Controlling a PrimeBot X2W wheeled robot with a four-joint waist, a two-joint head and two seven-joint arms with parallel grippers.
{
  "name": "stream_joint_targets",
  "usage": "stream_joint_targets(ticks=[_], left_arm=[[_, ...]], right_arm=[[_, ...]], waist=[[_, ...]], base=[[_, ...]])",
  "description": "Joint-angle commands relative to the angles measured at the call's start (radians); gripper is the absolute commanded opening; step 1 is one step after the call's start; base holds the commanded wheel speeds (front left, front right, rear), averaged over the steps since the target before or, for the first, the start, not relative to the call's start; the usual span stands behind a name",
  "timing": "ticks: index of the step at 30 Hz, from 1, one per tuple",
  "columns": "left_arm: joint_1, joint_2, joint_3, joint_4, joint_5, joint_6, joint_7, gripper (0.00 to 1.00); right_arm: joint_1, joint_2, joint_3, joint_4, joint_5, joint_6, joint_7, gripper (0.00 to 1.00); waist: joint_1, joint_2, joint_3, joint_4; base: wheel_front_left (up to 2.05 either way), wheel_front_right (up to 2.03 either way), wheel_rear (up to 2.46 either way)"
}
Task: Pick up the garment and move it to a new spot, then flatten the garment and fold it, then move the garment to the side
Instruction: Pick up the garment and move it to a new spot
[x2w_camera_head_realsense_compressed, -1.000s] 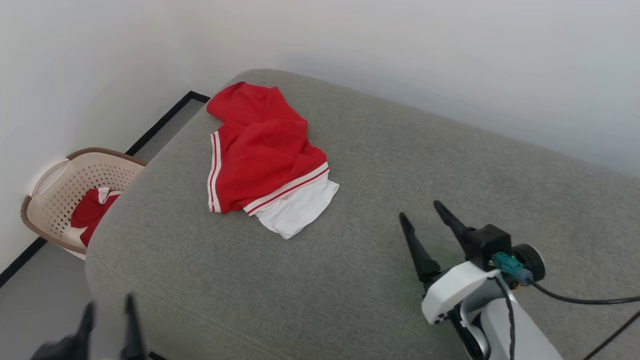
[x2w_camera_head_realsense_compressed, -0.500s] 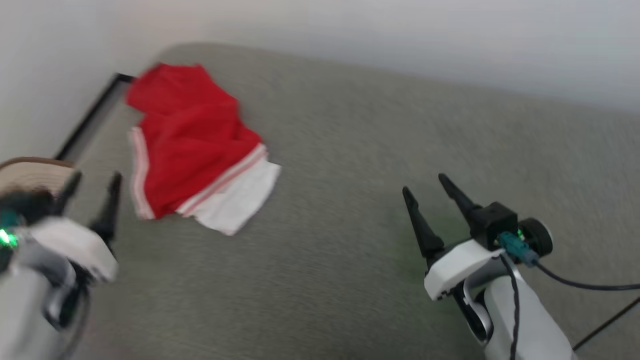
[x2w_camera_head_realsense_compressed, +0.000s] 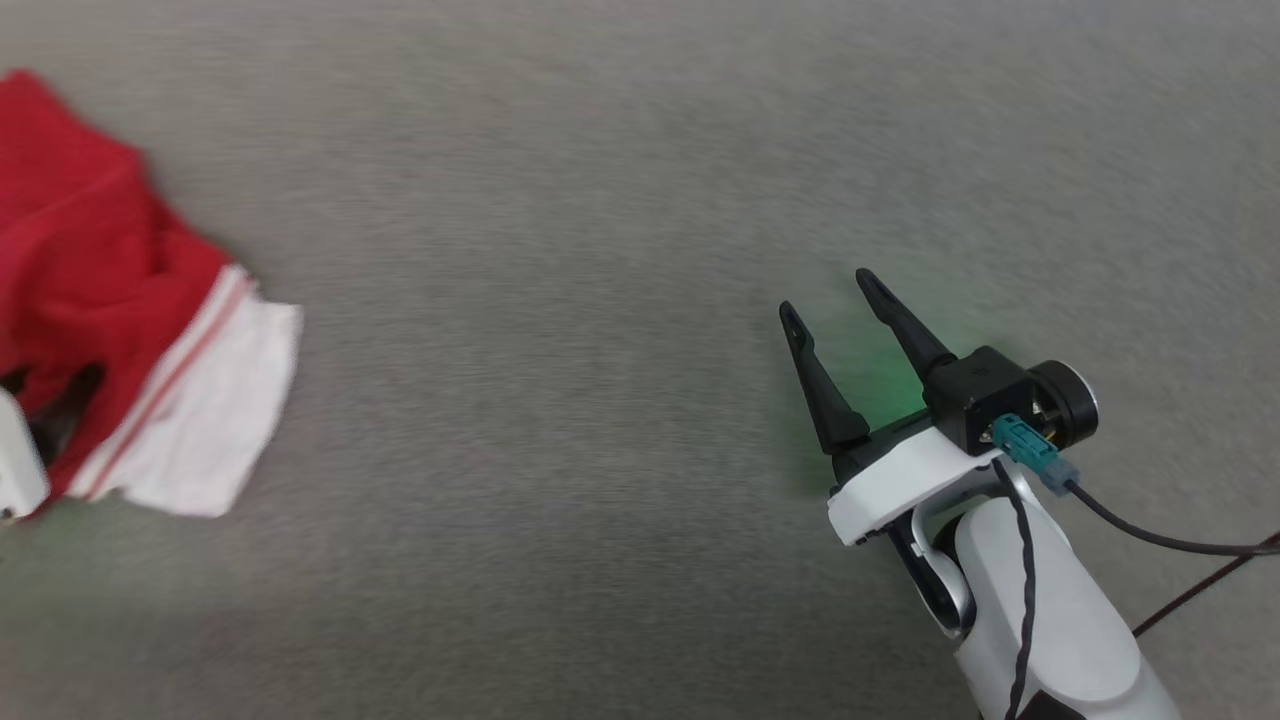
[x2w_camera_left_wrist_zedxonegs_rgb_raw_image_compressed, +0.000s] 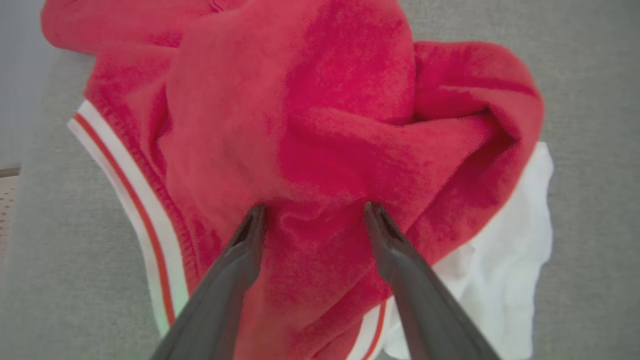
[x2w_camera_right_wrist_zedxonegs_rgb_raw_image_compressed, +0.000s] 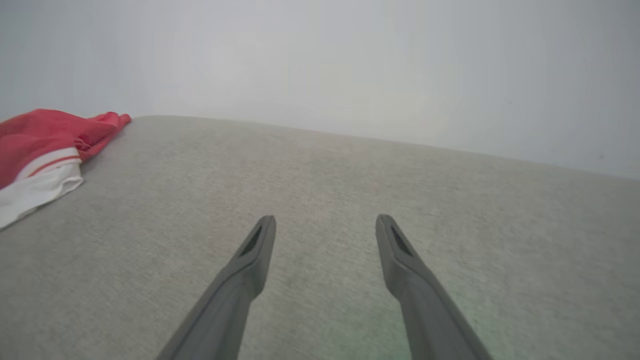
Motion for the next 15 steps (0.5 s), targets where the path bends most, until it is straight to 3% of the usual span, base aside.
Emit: stream_joint_targets(ticks=[1, 7, 9, 15], left_arm=[[0.002, 0.011, -0.006, 0.010, -0.024, 0.002, 0.010, 1.00], [0.007, 0.018, -0.073, 0.055, -0.129, 0.002, 0.052, 1.00], [0.008, 0.004, -0.103, 0.057, -0.145, 0.002, 0.056, 0.00], [-0.026, 0.009, -0.152, 0.056, -0.153, 0.001, -0.041, 0.00]], right_arm=[[-0.007, 0.000, 0.005, -0.011, 0.008, -0.001, -0.002, 1.00], [-0.004, 0.000, 0.004, -0.057, 0.006, -0.001, -0.002, 1.00], [0.002, 0.000, -0.001, -0.071, 0.000, -0.001, -0.002, 1.00], [0.020, 0.001, -0.011, -0.072, 0.007, -0.001, -0.002, 1.00]], waist=[[0.0000, 0.0000, 0.054, -0.064], [0.0000, 0.0000, 0.086, -0.113], [0.0000, 0.0000, 0.091, -0.117], [0.0000, 0.0000, 0.066, -0.104]], base=[[0.00, 0.00, 0.00], [0.00, 0.00, 0.00], [0.00, 0.00, 0.00], [0.00, 0.00, 0.00]])
